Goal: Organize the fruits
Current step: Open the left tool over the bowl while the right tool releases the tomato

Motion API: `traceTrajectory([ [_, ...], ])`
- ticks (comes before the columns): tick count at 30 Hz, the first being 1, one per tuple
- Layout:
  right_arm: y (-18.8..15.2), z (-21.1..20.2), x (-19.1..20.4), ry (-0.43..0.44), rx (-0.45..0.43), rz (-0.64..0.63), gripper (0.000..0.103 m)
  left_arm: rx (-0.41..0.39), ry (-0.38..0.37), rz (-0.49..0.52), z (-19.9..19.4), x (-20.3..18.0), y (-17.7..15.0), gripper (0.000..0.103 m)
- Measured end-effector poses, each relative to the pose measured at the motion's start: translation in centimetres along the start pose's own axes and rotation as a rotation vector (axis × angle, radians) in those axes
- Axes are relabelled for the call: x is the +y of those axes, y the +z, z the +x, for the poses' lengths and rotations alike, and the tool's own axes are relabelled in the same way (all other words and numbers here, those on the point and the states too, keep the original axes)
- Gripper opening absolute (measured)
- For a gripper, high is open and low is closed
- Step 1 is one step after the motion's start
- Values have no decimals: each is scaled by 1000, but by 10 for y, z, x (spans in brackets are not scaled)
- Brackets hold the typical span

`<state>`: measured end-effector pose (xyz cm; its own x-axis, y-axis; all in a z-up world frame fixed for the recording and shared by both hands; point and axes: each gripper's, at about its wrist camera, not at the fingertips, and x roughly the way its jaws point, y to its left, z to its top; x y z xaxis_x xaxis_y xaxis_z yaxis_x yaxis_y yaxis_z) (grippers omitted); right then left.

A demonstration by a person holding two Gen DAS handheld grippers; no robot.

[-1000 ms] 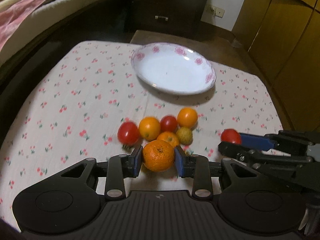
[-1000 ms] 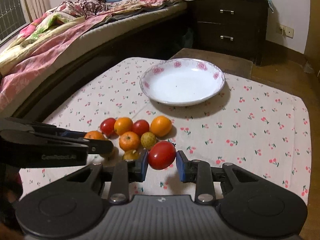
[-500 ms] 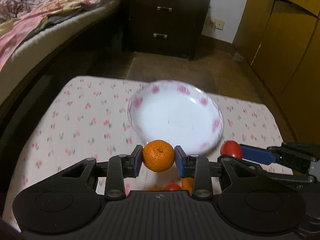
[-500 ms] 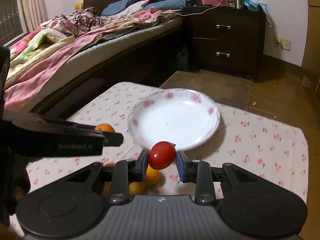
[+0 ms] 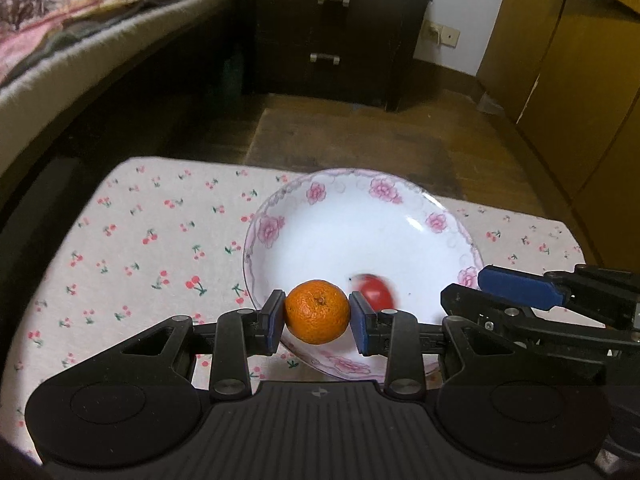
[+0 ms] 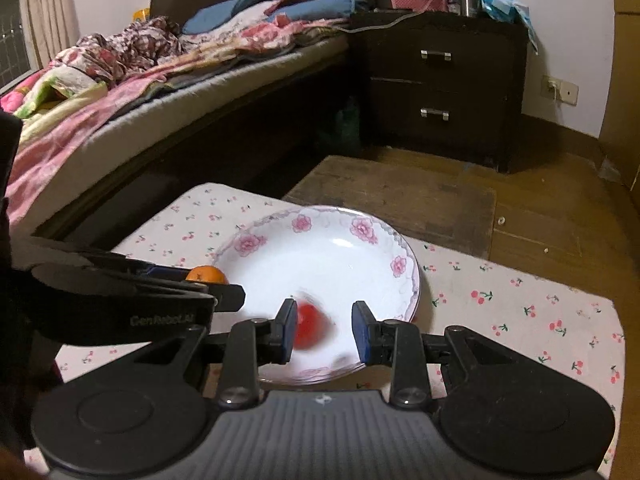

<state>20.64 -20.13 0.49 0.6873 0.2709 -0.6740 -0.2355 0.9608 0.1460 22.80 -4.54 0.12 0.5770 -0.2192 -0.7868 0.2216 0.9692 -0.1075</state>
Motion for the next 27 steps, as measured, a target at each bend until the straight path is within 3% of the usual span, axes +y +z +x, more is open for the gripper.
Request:
traceTrajectory([
  [10, -5, 13, -6, 0, 38, 18, 37, 10, -34, 0, 9, -2, 3, 47],
  [17, 1, 3, -15, 10, 3, 73, 38, -16, -39, -32, 1, 4, 8, 60],
  [27, 3, -9, -12, 13, -13, 79, 39, -46, -20, -68, -18, 16, 13, 61],
])
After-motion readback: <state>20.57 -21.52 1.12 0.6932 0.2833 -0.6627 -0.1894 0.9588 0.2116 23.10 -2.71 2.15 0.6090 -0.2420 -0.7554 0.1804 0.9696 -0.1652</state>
